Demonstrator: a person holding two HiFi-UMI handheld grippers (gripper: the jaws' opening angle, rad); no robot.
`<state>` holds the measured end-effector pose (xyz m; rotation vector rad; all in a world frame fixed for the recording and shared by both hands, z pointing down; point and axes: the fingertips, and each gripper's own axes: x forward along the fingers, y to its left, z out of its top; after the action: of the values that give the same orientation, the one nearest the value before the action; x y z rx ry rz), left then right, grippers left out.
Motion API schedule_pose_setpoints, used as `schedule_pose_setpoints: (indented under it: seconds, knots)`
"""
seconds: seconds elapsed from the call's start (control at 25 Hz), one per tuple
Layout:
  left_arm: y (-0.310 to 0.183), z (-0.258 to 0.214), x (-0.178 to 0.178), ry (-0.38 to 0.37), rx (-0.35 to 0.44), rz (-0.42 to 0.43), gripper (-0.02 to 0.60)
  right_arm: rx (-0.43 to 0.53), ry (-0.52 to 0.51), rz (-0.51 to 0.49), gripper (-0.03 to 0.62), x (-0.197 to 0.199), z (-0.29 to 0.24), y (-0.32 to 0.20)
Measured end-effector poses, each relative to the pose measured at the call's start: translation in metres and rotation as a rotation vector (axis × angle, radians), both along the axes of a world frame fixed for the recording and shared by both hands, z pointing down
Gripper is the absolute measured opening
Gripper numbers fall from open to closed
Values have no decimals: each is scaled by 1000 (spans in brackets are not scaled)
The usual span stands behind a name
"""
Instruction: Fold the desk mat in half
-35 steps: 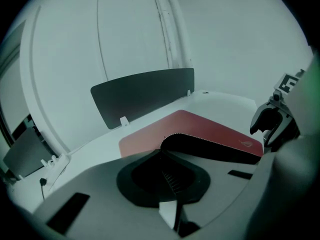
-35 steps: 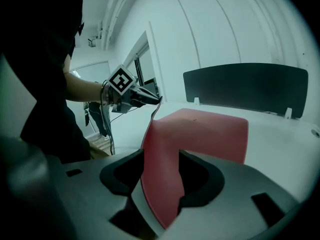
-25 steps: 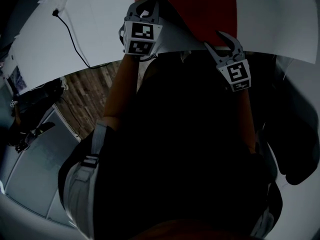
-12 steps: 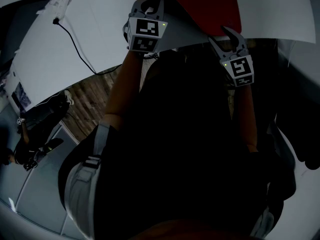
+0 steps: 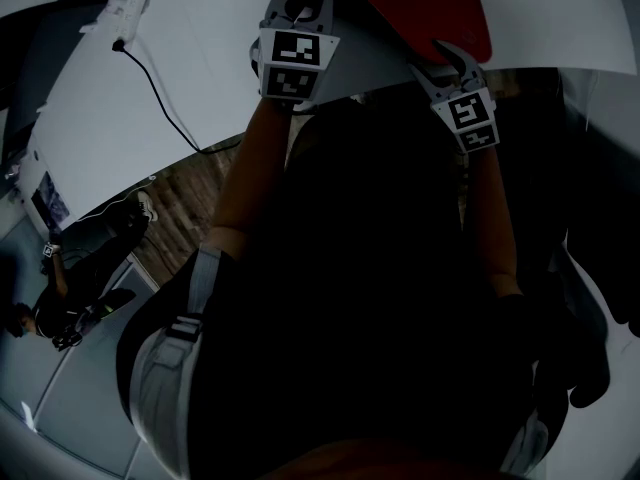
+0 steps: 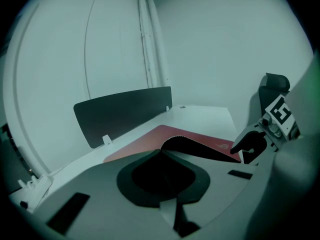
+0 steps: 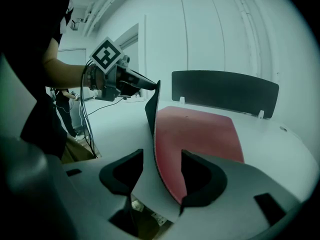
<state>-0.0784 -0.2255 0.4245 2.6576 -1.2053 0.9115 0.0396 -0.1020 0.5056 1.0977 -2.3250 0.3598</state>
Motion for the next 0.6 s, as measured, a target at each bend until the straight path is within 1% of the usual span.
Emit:
schedule_pose_setpoints:
  seconds: [0.28,0.36,0.48,0.52,0.6]
  knots:
    - [-5,-9,-1,13,23,-7,21,-14,41,24,232,8,23,-7]
    - [-8,-12,-3,11,23,-16,20,-17,54,44,227,15,26,-10]
    - [-12,-16,-4,7,17,-29,20,-17,91,100,188,35,28,-14]
    - [-13,-18,-5,6,13,-35,20,-17,102,112,167,42,27,-15]
    - [-15,-21,-8,5,8,-52,20,0,125,111,121,52,21,-17]
